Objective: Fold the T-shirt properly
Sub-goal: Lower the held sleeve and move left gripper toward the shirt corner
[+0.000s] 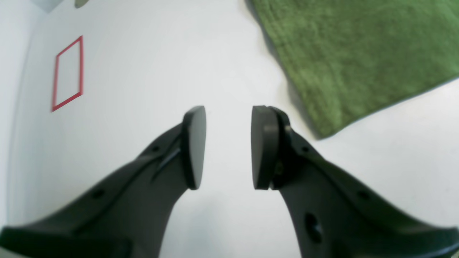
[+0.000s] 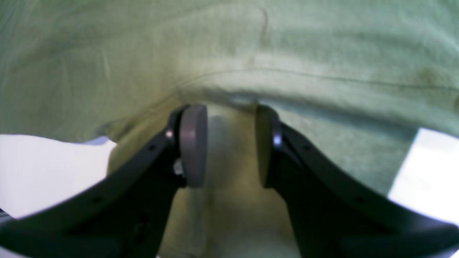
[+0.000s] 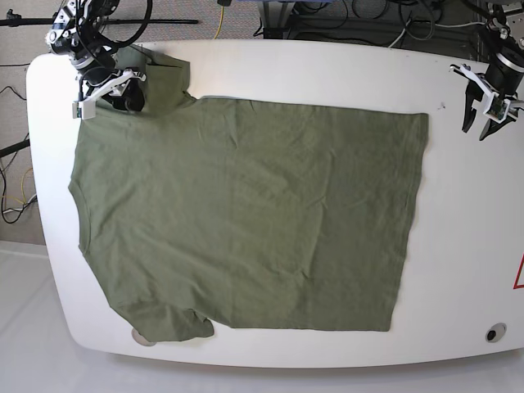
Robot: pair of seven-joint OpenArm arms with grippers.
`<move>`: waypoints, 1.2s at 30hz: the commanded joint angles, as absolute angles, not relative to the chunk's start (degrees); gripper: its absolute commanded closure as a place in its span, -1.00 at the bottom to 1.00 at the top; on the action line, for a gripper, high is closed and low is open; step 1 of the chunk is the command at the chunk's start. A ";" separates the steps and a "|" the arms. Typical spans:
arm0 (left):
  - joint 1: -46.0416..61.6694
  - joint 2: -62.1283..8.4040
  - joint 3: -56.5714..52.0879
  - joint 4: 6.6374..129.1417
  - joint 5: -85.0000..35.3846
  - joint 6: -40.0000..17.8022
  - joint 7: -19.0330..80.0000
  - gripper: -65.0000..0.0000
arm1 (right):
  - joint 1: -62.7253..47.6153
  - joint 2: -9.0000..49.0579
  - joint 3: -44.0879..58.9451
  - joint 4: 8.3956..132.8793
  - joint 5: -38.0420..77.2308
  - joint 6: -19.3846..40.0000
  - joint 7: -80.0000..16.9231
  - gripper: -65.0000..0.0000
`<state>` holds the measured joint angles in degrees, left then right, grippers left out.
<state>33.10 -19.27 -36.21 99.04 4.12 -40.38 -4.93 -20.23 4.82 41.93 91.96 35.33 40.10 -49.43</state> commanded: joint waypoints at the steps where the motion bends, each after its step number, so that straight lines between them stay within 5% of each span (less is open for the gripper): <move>1: 33.11 -19.93 -36.24 99.92 2.70 -40.00 -5.93 0.40 | -20.56 5.78 42.19 92.88 35.48 40.00 -48.81 0.32; 36: 31.69 -20.44 -32.42 97.68 2.83 -38.67 -5.65 0.43 | -21.00 5.11 42.10 93.41 34.02 40.00 -48.23 0.31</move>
